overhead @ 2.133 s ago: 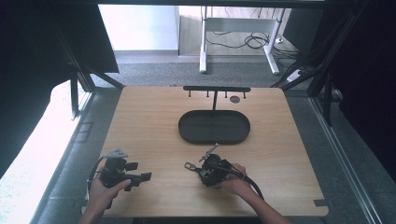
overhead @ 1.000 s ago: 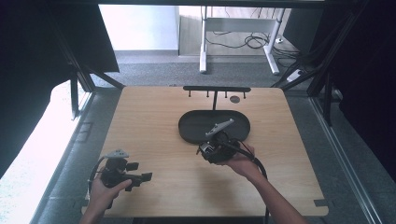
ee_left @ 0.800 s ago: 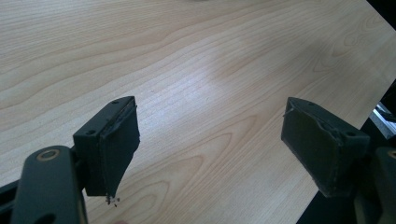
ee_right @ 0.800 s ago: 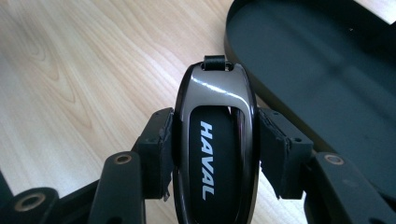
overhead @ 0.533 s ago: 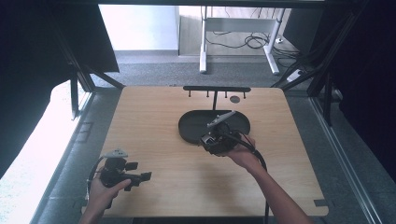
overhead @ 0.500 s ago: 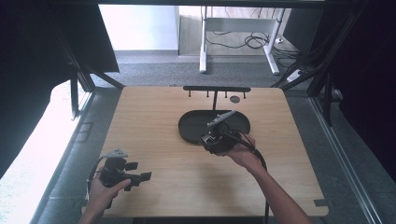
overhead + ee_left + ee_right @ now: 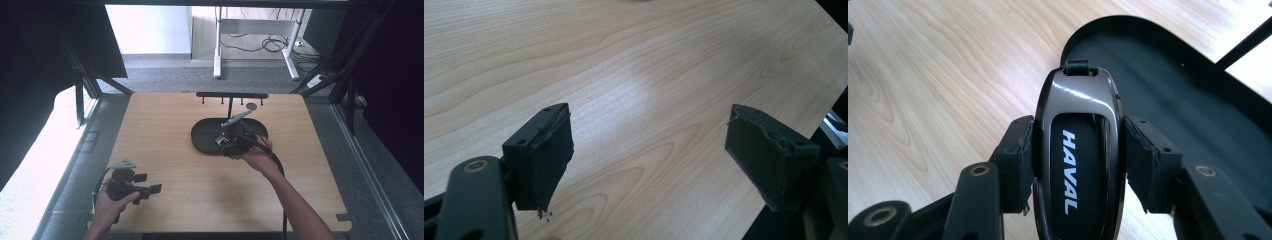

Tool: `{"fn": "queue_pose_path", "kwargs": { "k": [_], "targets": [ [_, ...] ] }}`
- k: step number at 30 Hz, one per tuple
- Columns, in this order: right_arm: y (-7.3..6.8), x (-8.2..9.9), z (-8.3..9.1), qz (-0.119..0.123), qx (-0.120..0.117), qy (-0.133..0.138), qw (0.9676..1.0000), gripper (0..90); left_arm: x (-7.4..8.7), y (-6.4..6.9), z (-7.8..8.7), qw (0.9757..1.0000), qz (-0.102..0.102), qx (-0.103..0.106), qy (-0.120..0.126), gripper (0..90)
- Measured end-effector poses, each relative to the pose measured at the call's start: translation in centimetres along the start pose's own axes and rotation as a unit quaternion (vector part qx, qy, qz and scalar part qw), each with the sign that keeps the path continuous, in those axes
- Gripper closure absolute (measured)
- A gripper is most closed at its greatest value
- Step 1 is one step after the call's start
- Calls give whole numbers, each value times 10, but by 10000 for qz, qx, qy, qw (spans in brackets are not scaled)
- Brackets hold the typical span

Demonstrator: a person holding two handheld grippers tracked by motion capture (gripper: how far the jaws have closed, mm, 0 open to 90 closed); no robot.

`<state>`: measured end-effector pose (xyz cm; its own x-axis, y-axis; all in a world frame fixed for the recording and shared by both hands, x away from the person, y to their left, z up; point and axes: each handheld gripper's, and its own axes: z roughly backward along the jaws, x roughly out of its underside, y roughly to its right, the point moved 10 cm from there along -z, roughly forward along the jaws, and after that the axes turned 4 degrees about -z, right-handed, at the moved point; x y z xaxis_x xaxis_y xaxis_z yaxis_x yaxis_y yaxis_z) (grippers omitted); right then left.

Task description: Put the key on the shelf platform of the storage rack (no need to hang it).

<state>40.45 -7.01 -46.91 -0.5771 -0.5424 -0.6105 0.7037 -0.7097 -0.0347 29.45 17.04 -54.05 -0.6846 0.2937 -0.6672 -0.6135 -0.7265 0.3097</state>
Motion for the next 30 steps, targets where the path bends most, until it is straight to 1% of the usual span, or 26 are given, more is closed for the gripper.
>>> {"fn": "queue_pose_path", "kwargs": {
  "k": [4,8,11,19,20,22,24,30],
  "targets": [
    [4,-7,-1,-26,52,55,10000,493,0,0,0,10000,10,0,1,196],
    [6,-11,-3,-34,53,91,9999,493,0,0,0,10000,11,-1,2,196],
    [8,-14,-4,-48,96,88,9999,493,0,0,0,10000,10,-1,5,196],
    [15,-20,-8,-118,119,99,9998,493,0,0,0,10000,-1,3,-5,195],
    [18,-20,-9,-158,140,88,9997,493,0,0,0,10000,-3,7,-7,196],
    [19,-20,-10,-158,156,90,9997,493,0,0,0,10000,-3,6,-6,195],
    [24,-21,-11,-251,181,92,9995,493,0,0,0,10000,1,5,-6,195],
    [32,-22,-14,-320,227,66,9992,493,0,0,-1,10000,-1,6,-8,195]
  ]
}}
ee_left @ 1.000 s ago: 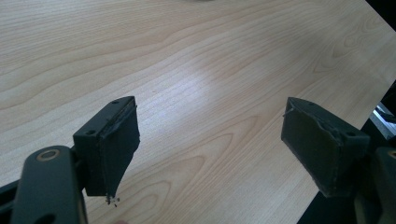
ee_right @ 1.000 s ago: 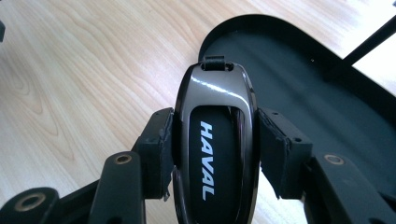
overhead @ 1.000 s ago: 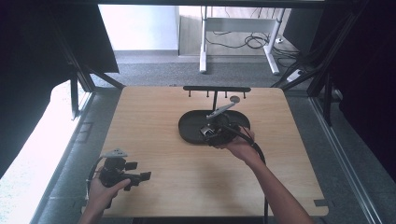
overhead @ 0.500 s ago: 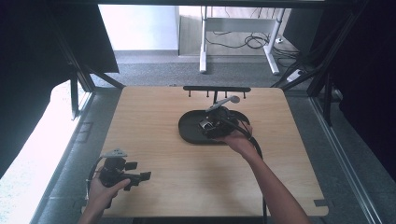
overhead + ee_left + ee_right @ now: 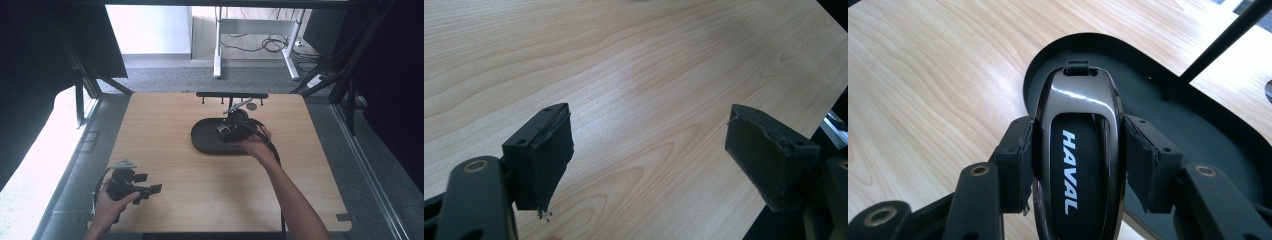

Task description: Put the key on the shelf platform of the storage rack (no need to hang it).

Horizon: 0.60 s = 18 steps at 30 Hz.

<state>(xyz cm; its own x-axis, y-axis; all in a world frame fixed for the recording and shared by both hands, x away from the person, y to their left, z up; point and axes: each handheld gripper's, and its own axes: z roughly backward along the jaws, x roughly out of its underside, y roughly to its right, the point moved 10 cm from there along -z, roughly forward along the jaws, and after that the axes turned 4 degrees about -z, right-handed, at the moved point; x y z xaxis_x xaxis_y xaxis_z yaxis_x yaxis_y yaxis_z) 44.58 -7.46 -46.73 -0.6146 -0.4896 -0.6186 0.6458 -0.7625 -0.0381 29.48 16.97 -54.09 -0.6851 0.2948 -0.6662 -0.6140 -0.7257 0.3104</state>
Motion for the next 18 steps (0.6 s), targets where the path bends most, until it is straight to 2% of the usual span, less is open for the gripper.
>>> {"fn": "queue_pose_path", "kwargs": {
  "k": [18],
  "targets": [
    [21,-9,-12,-246,203,8,9995,493,0,1,-1,10000,-14,10,-18,195]
  ]
}}
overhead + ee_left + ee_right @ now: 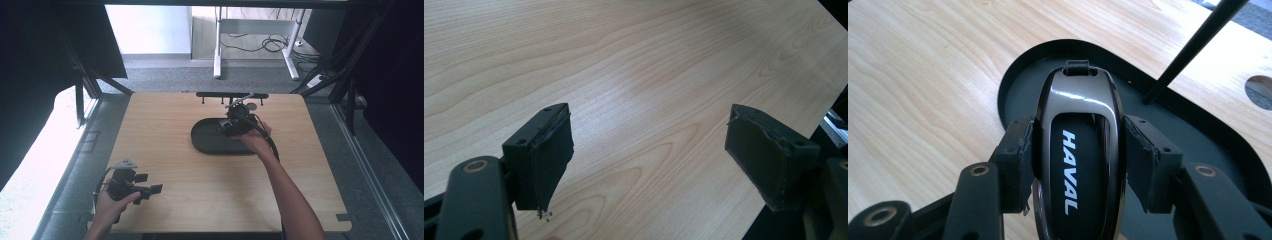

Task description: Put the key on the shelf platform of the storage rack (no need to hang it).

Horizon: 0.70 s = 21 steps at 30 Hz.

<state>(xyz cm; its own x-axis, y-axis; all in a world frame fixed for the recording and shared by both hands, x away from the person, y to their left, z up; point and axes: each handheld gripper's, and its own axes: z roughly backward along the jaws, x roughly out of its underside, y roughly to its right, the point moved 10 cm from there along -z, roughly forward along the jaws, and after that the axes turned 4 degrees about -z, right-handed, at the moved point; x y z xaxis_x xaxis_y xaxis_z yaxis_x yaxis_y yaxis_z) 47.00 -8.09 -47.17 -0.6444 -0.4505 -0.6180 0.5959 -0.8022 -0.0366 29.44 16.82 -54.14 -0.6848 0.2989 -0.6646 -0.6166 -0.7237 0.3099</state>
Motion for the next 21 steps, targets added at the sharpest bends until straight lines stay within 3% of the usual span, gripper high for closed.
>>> {"fn": "queue_pose_path", "kwargs": {
  "k": [21],
  "targets": [
    [19,-2,-17,-153,247,-89,9995,493,0,0,0,10000,-2,0,12,196]
  ]
}}
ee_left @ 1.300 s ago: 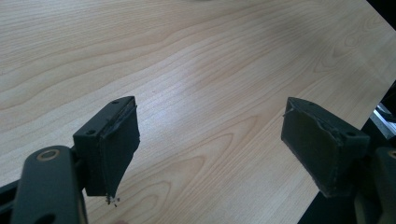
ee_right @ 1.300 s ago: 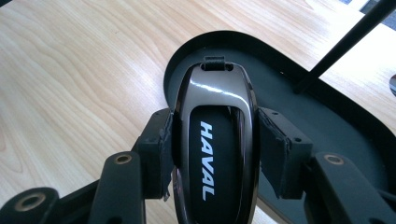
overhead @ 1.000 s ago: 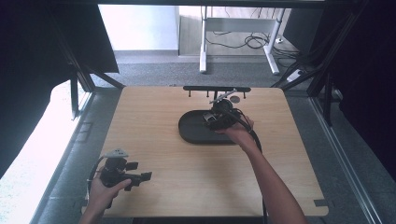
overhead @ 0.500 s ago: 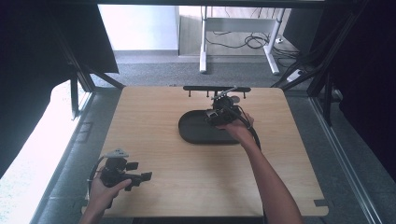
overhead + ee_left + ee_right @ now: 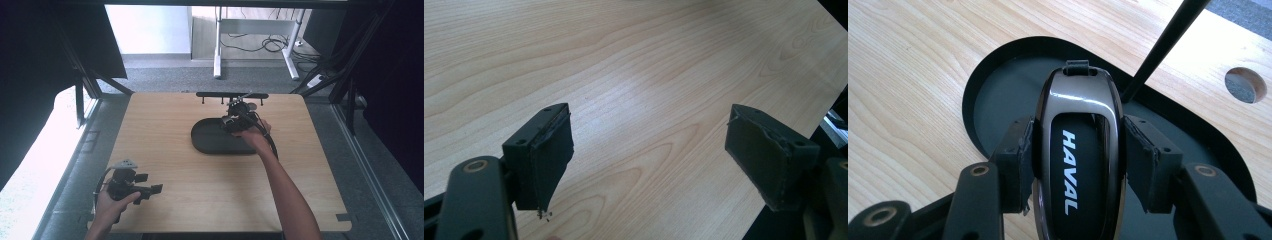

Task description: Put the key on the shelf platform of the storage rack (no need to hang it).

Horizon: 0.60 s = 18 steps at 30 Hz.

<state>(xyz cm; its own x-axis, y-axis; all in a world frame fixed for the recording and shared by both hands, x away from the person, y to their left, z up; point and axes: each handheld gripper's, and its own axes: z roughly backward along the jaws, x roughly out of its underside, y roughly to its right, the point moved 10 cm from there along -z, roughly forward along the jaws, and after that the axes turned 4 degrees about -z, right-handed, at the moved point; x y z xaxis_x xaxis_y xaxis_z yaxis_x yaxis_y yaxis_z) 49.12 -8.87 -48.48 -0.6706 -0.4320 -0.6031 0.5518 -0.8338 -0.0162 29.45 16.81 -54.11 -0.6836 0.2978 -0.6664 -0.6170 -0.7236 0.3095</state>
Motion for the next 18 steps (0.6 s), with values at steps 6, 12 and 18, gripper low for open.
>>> {"fn": "queue_pose_path", "kwargs": {
  "k": [6,12,18],
  "targets": [
    [4,0,-7,-38,113,-34,9999,493,0,0,0,10000,-9,5,7,196],
    [12,2,-15,-96,237,-86,9996,493,0,0,0,10000,1,4,0,196],
    [17,4,-25,-191,264,-116,9994,493,0,0,0,10000,13,1,8,196]
  ]
}}
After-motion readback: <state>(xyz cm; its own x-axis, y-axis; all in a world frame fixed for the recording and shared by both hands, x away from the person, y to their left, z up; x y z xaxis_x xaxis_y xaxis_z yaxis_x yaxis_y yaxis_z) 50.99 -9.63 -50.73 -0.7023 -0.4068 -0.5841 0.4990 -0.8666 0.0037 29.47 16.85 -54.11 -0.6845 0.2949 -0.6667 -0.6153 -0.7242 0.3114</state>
